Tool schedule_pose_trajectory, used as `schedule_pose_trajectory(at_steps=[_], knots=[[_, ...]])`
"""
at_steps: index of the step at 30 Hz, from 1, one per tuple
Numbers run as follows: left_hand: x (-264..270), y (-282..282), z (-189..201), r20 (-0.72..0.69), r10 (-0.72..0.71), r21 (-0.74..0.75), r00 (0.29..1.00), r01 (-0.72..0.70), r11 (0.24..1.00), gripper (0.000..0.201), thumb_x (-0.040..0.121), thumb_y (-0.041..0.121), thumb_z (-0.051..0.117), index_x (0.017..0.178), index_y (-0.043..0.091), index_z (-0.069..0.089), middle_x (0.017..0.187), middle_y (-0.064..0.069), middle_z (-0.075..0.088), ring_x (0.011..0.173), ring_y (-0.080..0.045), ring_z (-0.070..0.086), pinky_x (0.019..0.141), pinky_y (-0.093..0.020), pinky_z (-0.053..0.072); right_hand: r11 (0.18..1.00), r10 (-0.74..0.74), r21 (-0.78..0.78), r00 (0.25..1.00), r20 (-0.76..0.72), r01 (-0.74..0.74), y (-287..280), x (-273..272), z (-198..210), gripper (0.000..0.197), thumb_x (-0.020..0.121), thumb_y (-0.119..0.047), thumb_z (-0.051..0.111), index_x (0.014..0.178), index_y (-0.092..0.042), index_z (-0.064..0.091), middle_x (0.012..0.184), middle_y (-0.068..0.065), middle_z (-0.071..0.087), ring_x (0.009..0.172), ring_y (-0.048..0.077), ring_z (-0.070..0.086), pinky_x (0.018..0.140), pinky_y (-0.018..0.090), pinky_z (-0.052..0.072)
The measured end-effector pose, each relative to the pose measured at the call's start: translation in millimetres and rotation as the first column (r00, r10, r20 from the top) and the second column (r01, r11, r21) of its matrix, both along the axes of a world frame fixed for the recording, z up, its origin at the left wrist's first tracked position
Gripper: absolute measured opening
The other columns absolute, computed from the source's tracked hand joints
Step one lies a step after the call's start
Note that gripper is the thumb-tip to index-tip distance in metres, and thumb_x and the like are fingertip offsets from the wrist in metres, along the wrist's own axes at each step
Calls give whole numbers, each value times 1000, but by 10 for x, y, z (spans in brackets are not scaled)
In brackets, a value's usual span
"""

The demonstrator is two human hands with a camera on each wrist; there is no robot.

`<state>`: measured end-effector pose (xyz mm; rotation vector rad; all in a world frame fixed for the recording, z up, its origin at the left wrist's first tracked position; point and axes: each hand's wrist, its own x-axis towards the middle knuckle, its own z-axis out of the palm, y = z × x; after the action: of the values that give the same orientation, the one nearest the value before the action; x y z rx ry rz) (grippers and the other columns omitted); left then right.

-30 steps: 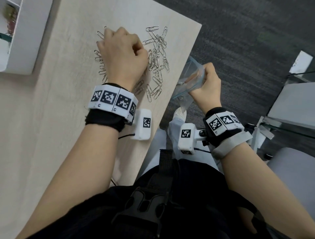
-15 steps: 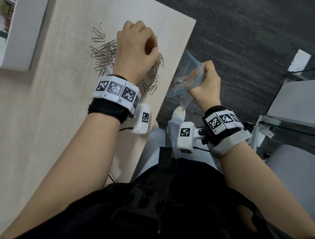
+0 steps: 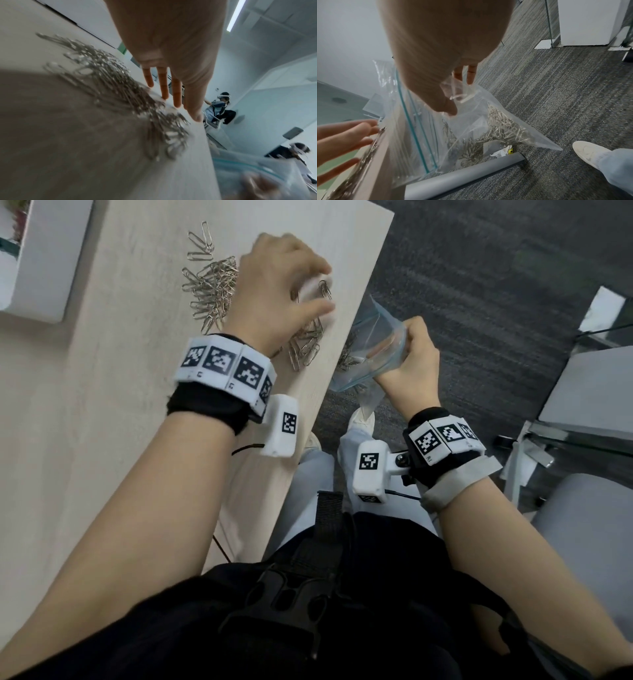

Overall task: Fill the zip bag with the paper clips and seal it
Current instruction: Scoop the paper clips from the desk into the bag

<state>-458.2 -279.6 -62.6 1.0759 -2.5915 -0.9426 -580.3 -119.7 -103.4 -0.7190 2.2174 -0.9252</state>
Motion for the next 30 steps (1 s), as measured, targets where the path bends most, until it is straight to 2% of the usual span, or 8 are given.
schedule_pose_trajectory(at_steps=[4,7,11,14,16,18,22,30], knots=[[6,173,-76,55,-41,-47,998,43,998,25,80,38,63,92,17,68,102,-2,61,109,-24,46,88,-32,29,1000,12,8,1000,-3,-12,42,81,24,42,74,-24,73,75,-38,34,84,6,68,82,30,64,74,45,51],[169,176,-68,103,-35,-85,994,44,995,23,78,33,56,82,14,68,93,-5,64,104,-27,48,89,-37,32,1000,13,-10,1000,16,-13,62,133,46,42,73,-25,73,76,-38,34,75,-7,59,74,21,57,69,38,47],[368,51,24,135,-33,-91,990,45,995,32,74,41,53,82,16,70,96,-3,63,109,-26,47,95,-40,29,1000,5,-13,1000,7,-4,68,200,40,41,74,-23,72,76,-38,34,80,-1,61,76,22,58,73,46,51],[457,-133,-1,5,161,-140,987,-159,977,35,81,44,52,103,21,67,120,0,56,120,-21,44,100,-34,29,1000,0,-9,1000,-3,0,67,227,31,42,74,-21,71,76,-38,33,81,1,61,76,21,57,73,45,50],[498,-288,-74,102,253,-189,962,-231,954,45,86,47,46,124,25,55,141,-2,41,134,-20,32,110,-37,23,1000,-5,-10,1000,-12,5,77,236,18,44,75,-18,72,76,-38,33,82,2,61,77,21,56,74,46,51],[528,-378,-136,233,278,-147,932,-249,957,58,89,48,40,139,20,37,153,-10,22,144,-27,15,117,-50,10,1000,-12,-16,1000,-14,12,97,247,2,45,75,-17,73,76,-38,33,82,1,61,78,21,56,74,47,51],[585,-229,-212,279,174,-47,944,-167,985,63,97,44,29,148,11,13,158,-14,1,146,-30,-4,117,-50,-6,999,-6,-33,1000,-18,5,135,288,1,44,75,-20,73,77,-38,33,80,0,60,76,20,55,72,46,50],[594,284,-145,257,-60,45,964,51,998,65,97,49,31,148,13,12,159,-6,1,146,-26,-6,117,-43,-7,998,15,-65,1000,13,-14,236,316,14,45,76,-18,75,75,-35,34,71,-8,54,68,14,50,62,35,43]])
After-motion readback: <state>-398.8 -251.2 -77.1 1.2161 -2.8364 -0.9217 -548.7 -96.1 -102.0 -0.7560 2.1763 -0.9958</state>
